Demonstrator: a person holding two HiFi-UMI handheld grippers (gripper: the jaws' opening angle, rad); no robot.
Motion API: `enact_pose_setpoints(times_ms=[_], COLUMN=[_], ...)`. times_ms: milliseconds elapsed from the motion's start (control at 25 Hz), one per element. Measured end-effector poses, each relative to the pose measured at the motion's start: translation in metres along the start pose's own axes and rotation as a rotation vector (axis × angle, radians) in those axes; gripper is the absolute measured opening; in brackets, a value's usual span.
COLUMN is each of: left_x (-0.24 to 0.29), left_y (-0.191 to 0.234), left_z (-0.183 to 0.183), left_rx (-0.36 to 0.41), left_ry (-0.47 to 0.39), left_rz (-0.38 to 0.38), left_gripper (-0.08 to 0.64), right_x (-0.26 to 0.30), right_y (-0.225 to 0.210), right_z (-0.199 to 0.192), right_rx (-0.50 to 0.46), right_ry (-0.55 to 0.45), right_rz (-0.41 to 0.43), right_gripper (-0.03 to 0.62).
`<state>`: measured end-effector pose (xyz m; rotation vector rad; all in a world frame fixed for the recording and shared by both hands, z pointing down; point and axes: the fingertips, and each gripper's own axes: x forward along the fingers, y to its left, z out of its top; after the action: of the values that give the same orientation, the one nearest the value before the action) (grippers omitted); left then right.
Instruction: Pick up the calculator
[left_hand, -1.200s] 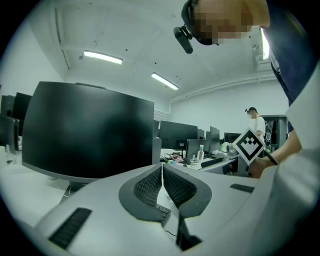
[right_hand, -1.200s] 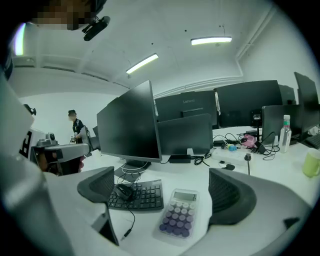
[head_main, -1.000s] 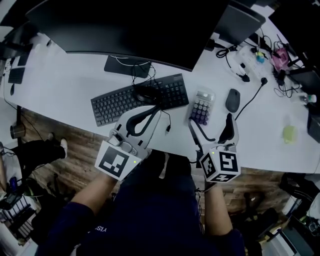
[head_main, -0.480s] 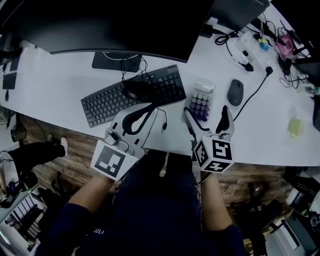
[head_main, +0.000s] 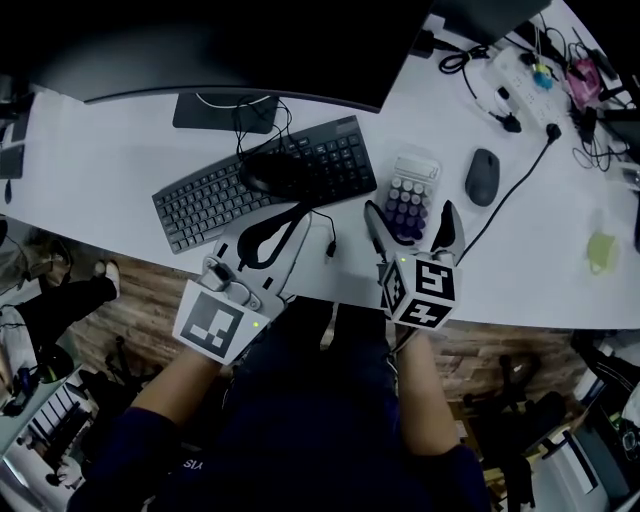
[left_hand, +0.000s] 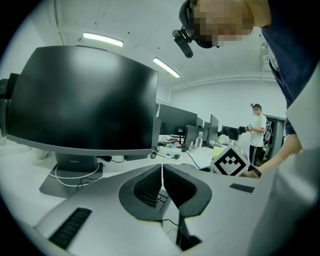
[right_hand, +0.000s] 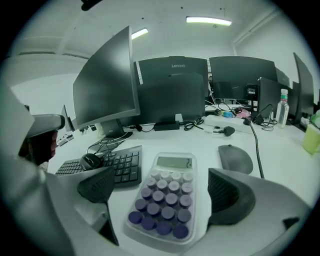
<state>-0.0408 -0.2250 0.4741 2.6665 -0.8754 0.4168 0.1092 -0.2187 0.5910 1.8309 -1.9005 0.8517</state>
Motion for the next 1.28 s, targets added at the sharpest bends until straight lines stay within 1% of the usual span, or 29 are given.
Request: enact_pose_setpoints(times_ms=[360, 760, 1280], left_x=[0.003, 0.002, -0.001], left_y=[0.003, 0.004, 0.003], left_z=[-0.007, -0.013, -0.017], left_rx=[-0.013, -0.02, -0.025], left_ry=[0.01, 0.022, 0.022], left_rz=[-0.011, -0.011, -0.006], left_gripper=[0.034, 0.034, 0.034], right_x=[0.015, 0.02, 0.022], right_y=[-0.004, -0.008, -0.007], right_z=[-0.017, -0.029, -0.036], right_rx=[0.011, -0.009, -0.028], right_ry=[0.057, 0.103, 0.122], right_rz=[-0.041, -0.066, -0.085], right_gripper=[0.571, 0.571, 0.563])
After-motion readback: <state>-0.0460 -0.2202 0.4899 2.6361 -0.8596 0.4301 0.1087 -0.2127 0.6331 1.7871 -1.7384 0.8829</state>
